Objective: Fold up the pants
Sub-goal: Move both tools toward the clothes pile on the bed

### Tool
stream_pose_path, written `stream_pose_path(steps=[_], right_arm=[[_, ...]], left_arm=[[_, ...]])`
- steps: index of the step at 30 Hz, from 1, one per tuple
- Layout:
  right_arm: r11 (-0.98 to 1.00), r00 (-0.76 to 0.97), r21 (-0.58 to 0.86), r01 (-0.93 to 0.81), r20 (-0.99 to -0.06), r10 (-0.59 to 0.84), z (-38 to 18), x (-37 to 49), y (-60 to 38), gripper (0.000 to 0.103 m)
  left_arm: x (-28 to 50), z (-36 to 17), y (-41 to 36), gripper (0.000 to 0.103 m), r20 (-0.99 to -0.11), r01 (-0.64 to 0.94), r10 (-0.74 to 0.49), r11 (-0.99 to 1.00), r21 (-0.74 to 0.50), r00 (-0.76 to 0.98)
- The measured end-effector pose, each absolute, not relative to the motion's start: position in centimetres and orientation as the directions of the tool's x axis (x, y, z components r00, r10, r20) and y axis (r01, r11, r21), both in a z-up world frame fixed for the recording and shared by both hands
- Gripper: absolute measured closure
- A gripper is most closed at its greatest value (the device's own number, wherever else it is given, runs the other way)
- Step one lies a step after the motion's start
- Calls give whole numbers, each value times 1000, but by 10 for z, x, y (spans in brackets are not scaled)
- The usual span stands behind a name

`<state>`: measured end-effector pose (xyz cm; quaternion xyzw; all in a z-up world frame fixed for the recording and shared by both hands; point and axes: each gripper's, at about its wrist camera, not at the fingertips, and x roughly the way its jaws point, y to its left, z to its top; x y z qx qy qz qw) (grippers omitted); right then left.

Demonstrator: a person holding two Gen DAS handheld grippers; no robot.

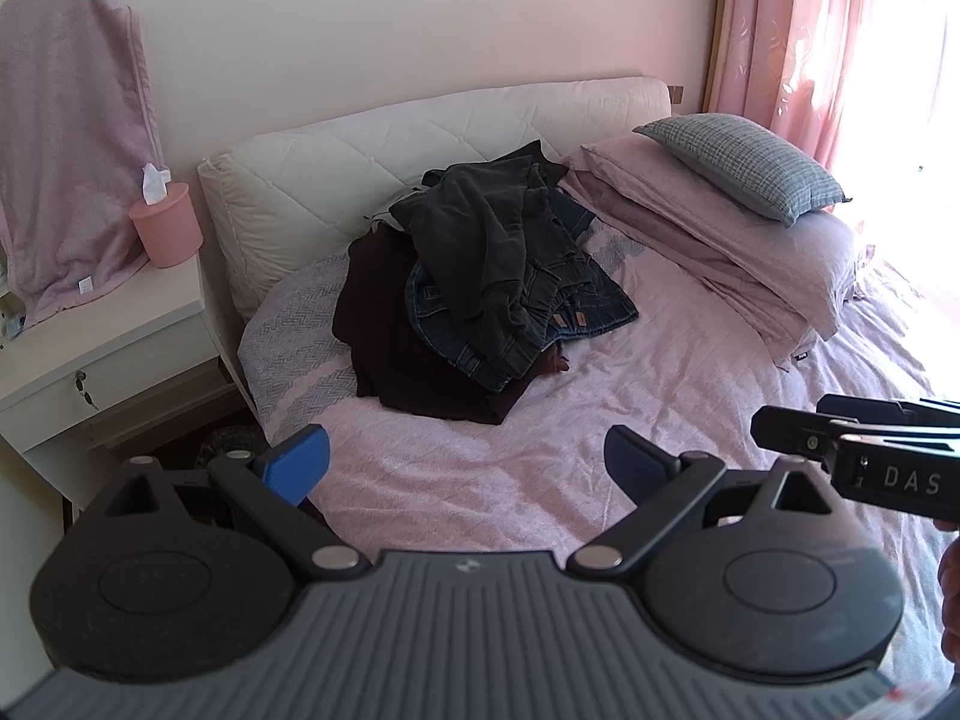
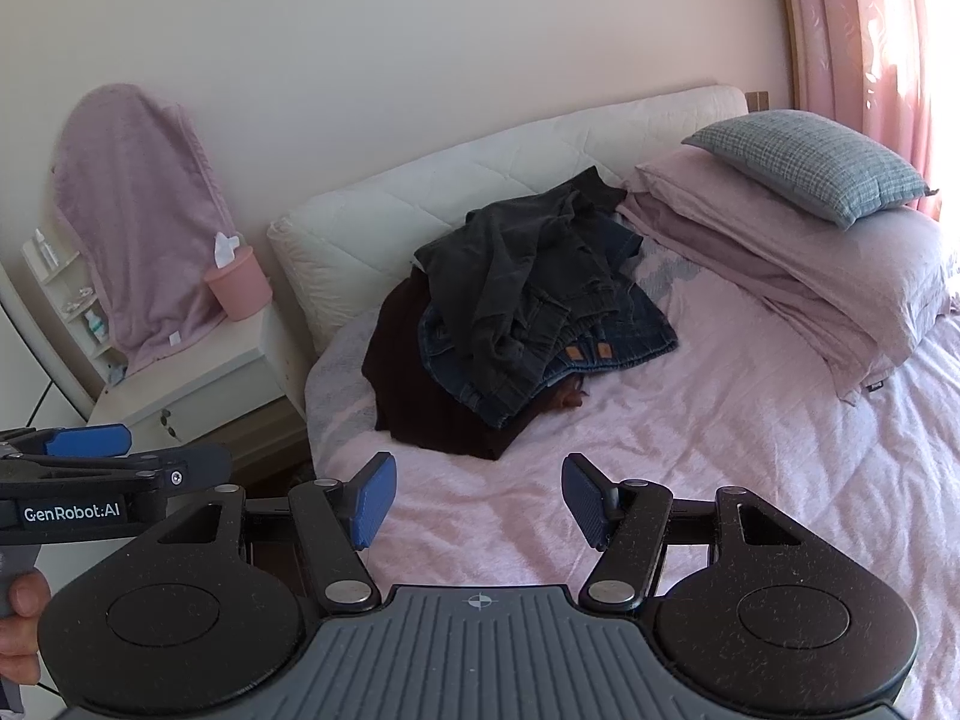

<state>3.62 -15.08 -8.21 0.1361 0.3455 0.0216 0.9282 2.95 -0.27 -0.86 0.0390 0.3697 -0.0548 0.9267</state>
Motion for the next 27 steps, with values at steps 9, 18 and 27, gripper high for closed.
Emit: stream_pose_path(steps=[9, 18, 27], right_arm=[[958, 751, 277, 72, -647, 131, -88, 47, -159, 45], [940, 731, 315, 130, -671, 124, -102, 66, -168, 45], [887, 726, 400, 231, -678, 117, -122, 101, -185, 43]], left_arm=[[44, -13, -8, 7, -705, 147, -81, 989, 33, 705], [69, -25, -8, 7, -730, 168, -81, 985, 48, 678], [128, -47, 3, 7, -768, 228, -99, 971, 63, 633]])
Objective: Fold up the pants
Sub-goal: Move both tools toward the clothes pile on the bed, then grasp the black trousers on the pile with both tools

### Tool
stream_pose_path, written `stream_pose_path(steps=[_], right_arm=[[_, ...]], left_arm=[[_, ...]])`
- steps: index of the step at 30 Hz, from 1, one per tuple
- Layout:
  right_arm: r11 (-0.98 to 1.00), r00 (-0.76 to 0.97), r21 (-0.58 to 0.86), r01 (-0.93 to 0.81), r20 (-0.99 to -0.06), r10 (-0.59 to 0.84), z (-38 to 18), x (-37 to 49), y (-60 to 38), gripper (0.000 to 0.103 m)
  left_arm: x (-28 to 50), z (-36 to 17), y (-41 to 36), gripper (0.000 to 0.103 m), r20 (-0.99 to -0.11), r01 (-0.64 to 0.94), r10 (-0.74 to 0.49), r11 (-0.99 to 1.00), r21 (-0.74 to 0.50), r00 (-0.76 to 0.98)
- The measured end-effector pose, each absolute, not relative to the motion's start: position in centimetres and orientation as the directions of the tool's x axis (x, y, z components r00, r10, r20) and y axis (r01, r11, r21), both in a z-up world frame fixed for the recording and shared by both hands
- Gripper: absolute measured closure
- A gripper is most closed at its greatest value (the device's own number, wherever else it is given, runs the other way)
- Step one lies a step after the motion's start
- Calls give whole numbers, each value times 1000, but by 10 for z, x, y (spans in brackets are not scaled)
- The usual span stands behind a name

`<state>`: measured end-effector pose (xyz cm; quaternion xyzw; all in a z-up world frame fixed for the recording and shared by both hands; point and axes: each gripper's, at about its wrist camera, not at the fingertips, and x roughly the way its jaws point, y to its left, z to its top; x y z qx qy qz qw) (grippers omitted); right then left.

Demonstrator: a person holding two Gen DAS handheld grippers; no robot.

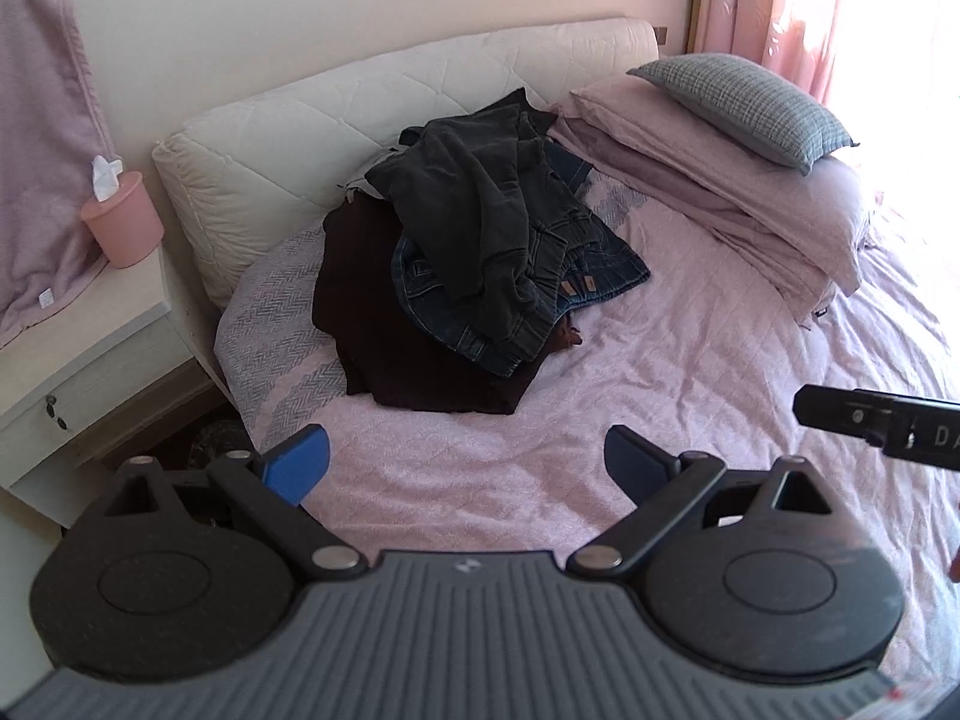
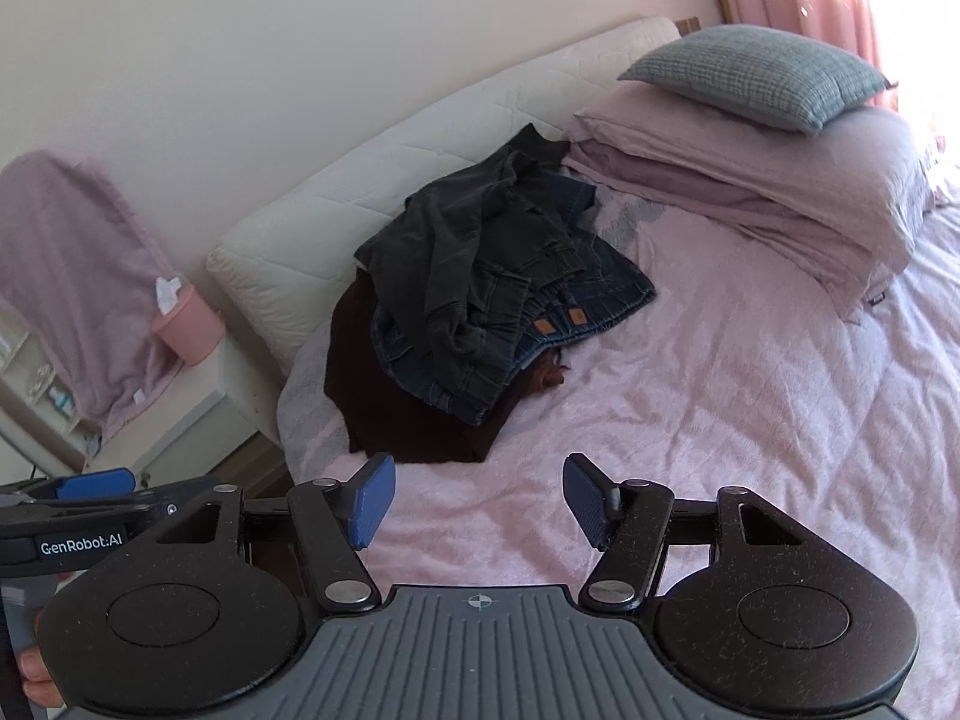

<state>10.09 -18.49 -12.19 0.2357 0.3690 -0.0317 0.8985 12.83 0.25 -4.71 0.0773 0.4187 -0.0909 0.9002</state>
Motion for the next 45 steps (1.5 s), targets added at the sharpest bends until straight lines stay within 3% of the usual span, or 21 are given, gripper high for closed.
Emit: stream_pose_path(steps=[10, 19, 30, 37, 45], right_arm=[[771, 692, 463, 437, -721, 41, -172, 204, -189, 43], [635, 589, 416, 651, -804, -78, -225, 324, -195, 43], [419, 520, 437, 796, -847, -105, -287, 402, -216, 43], [259, 591, 556, 790, -803, -75, -327, 422, -238, 43], [158, 661, 648, 745, -748, -53, -360, 446, -246, 43]], left_arm=[[291, -90, 29, 7, -831, 363, -120, 926, 104, 544], [473, -112, 52, 7, -847, 495, -151, 857, 145, 510], [658, -154, 10, 8, -856, 638, -220, 754, 156, 468], [740, -184, -28, 8, -860, 698, -261, 702, 143, 439], [820, -223, -55, 8, -883, 664, -296, 747, 23, 363]])
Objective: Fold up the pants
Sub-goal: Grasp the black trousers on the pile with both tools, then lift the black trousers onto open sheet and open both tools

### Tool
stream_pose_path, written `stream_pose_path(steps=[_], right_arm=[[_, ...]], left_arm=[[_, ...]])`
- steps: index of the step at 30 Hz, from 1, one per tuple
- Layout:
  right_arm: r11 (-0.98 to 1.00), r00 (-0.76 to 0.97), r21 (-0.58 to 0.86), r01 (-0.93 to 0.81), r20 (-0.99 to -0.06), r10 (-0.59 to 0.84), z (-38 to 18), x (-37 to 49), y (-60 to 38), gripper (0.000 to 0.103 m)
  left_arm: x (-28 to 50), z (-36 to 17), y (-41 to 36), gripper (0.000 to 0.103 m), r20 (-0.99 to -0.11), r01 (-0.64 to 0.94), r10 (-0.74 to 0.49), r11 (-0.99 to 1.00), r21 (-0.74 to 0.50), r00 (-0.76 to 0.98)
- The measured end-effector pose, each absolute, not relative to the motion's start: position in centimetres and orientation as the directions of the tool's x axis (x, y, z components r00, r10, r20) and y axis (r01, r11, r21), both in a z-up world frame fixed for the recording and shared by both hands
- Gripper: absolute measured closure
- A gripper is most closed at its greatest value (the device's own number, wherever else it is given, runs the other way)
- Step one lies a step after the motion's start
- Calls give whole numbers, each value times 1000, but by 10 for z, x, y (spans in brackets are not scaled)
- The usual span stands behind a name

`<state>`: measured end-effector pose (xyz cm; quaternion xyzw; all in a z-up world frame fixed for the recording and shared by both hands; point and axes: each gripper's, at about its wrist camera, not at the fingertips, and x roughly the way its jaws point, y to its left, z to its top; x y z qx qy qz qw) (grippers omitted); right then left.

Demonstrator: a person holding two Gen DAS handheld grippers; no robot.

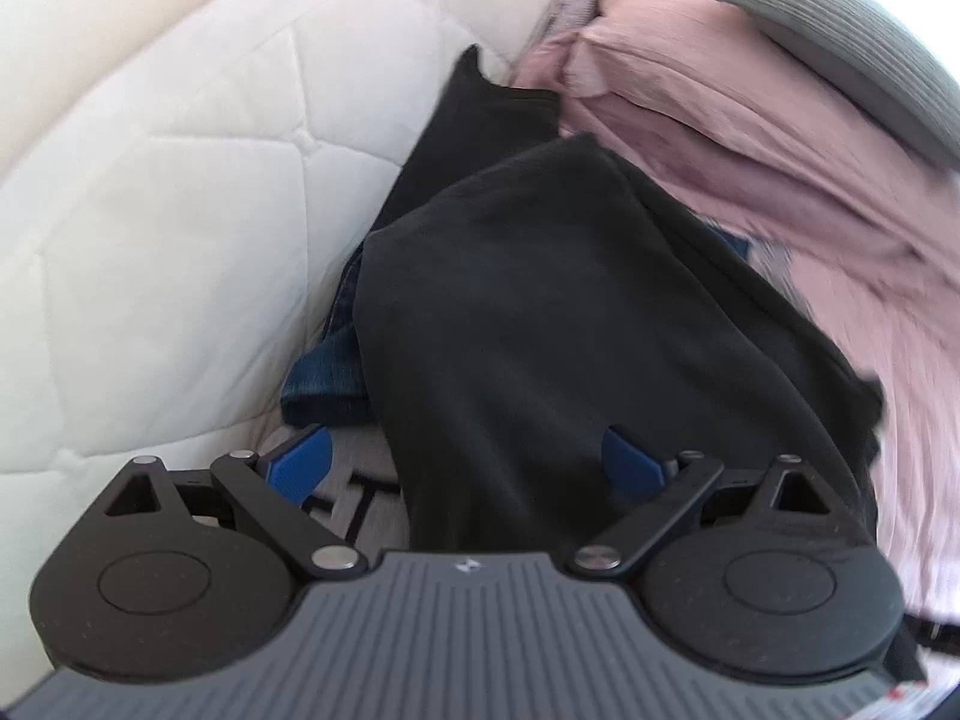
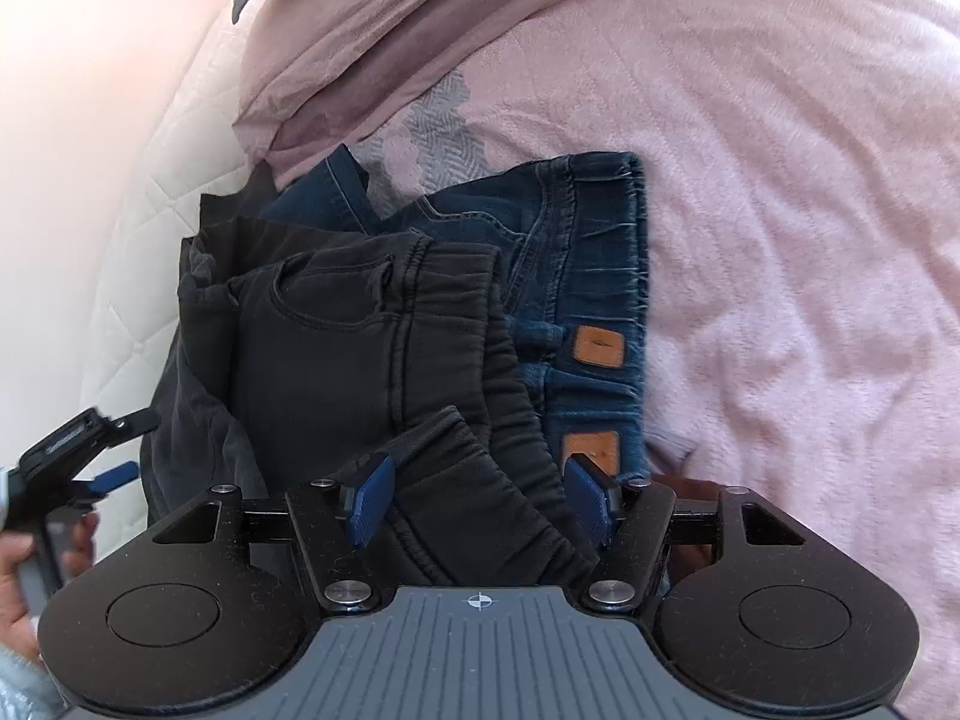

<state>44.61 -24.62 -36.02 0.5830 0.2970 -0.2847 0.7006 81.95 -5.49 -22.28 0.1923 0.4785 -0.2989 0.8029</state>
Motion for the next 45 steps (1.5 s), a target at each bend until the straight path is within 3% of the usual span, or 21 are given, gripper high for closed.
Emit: stream_pose_path(steps=[3, 4, 5, 7, 8, 9, 10, 15, 21, 29, 37, 41, 44, 45], right_arm=[[128, 677, 668, 733, -735, -40, -369, 446, -246, 43], [123, 683, 675, 728, -730, -32, -371, 445, -246, 44], [131, 694, 685, 717, -720, -31, -370, 444, -245, 59], [206, 709, 689, 695, -704, -38, -362, 445, -241, 78], [266, 691, 657, 706, -721, -55, -354, 447, -237, 95], [313, 683, 635, 706, -727, -66, -346, 449, -234, 98], [340, 680, 619, 708, -728, -92, -337, 448, -230, 99], [343, 762, 690, 638, -628, -155, -298, 423, -222, 102], [429, 853, 737, 522, -447, -270, -229, 390, -212, 102], [468, 850, 746, 474, -249, -463, -145, 289, -208, 103], [520, 709, 646, 558, -47, -703, -55, 113, -200, 103], [458, 619, 586, 668, -97, -780, -24, 23, -209, 103], [380, 563, 518, 767, -257, -786, -28, -36, -213, 103], [337, 539, 496, 801, -349, -767, -37, -54, -216, 92]], left_arm=[[844, -240, -57, 9, -892, 608, -321, 791, -69, 317], [850, -245, -58, 14, -895, 586, -337, 803, -111, 292], [853, -250, -60, 19, -894, 570, -361, 806, -157, 264], [848, -251, -65, 47, -889, 561, -377, 809, -178, 260], [841, -247, -68, 58, -882, 575, -374, 804, -154, 287], [835, -242, -70, 79, -874, 595, -379, 792, -136, 305], [829, -236, -70, 90, -866, 603, -374, 790, -111, 331], [807, -190, -49, 94, -790, 634, -488, 755, -169, 371], [740, -106, -41, 94, -662, 752, -650, 629, -194, 373], [592, -10, -60, 94, -488, 911, -838, 371, -179, 245], [389, 33, -117, 94, -361, 976, -932, 53, -209, -27], [277, 18, -161, 94, -384, 951, -907, -54, -304, -174], [196, -47, -212, 87, -522, 957, -812, -152, -245, -262], [169, -70, -222, 83, -572, 968, -784, -153, -197, -240]])
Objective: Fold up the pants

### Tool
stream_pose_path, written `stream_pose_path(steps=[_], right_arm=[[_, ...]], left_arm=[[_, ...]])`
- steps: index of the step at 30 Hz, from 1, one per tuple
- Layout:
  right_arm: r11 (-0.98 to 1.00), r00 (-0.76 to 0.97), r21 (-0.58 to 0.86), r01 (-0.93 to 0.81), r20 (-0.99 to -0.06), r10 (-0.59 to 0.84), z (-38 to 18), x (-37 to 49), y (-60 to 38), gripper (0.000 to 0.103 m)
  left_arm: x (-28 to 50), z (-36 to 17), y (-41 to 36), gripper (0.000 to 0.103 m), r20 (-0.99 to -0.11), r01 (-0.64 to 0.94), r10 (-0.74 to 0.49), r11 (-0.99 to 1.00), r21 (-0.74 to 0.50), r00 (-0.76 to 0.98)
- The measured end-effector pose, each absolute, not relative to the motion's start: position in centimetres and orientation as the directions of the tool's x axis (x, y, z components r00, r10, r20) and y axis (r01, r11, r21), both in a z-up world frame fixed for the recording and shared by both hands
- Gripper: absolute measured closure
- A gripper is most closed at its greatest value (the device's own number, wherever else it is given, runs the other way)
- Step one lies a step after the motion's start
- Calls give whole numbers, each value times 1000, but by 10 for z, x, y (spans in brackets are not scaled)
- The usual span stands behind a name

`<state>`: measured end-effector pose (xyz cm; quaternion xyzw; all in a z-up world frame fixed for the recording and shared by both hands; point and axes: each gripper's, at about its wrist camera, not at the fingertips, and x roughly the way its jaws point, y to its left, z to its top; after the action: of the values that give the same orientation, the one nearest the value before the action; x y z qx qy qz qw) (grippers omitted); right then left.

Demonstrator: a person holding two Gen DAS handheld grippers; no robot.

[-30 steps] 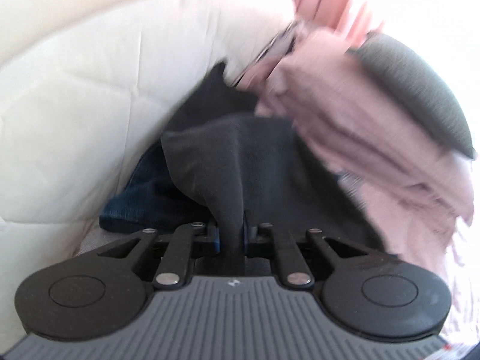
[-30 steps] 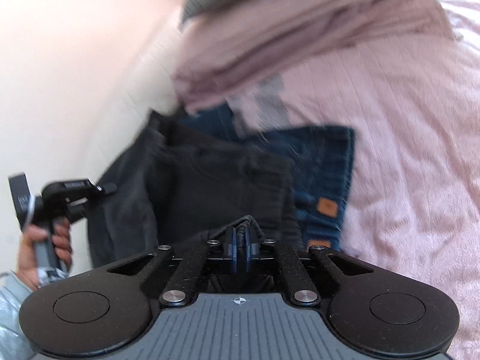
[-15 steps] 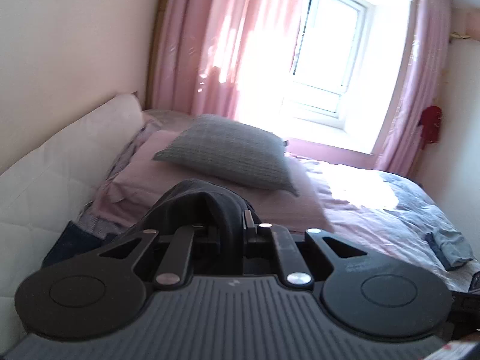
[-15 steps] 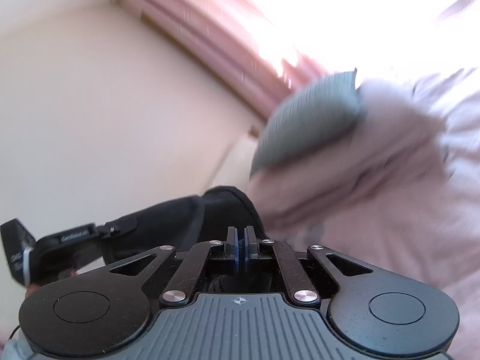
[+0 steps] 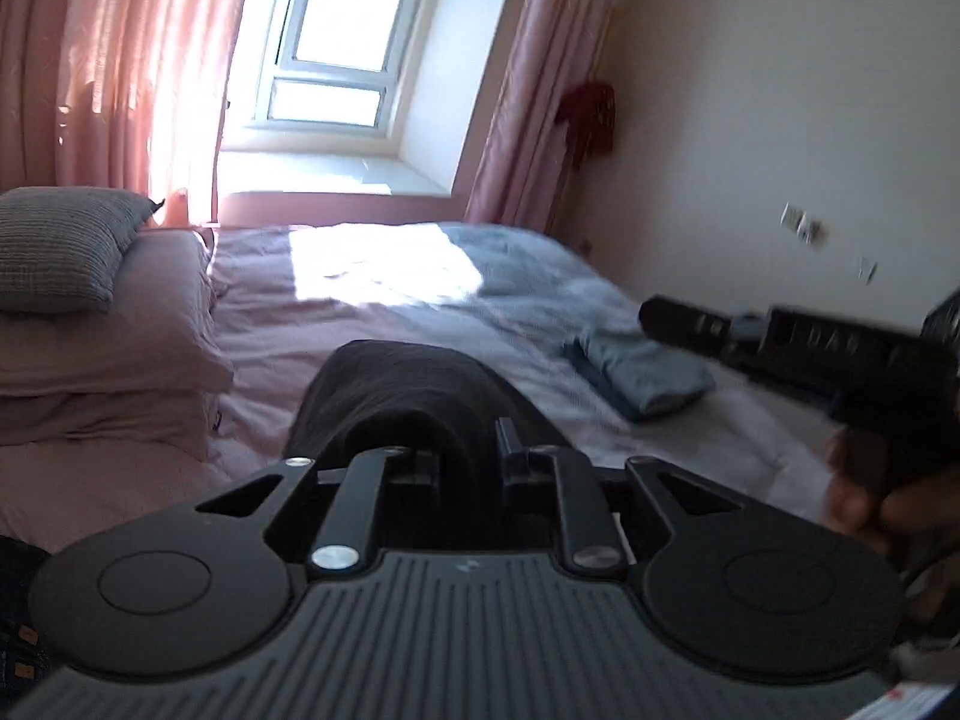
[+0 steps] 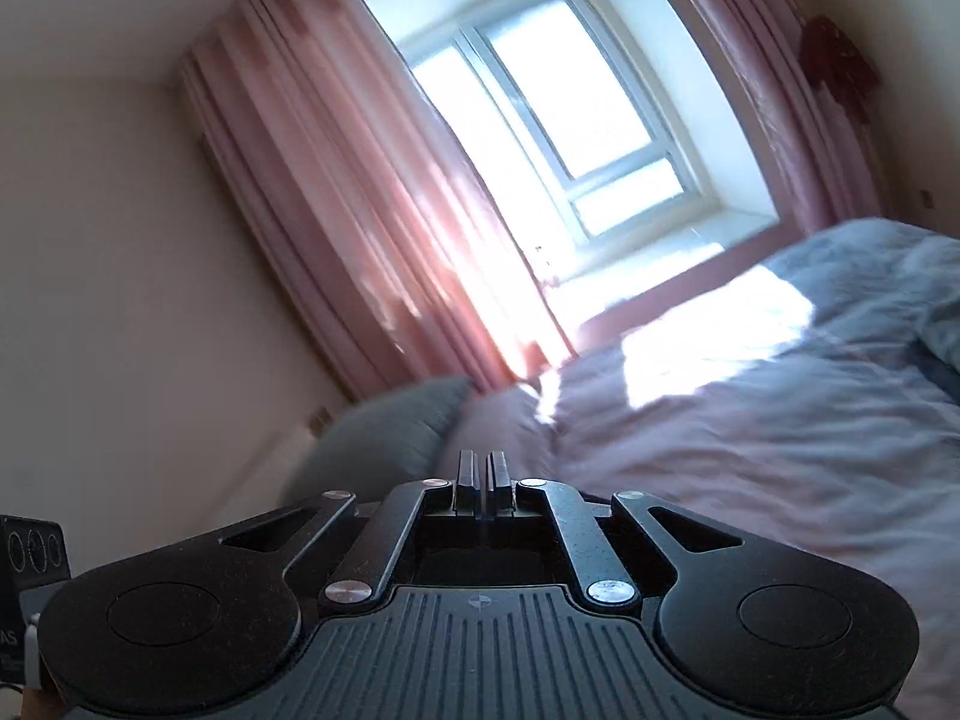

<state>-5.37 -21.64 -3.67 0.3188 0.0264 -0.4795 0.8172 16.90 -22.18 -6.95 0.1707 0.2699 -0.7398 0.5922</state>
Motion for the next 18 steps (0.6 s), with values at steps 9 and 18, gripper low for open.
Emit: stream_pose_path(steps=[9, 18], right_arm=[[-124, 374, 435, 892, -863, -338, -196, -193, -159, 53], [-222, 369, 466, 856, -853, -370, -188, -208, -134, 53]], left_arm=[[142, -198, -174, 71, -886, 996, -465, 73, -44, -5], [144, -158, -134, 64, -884, 999, -468, 36, -22, -3]])
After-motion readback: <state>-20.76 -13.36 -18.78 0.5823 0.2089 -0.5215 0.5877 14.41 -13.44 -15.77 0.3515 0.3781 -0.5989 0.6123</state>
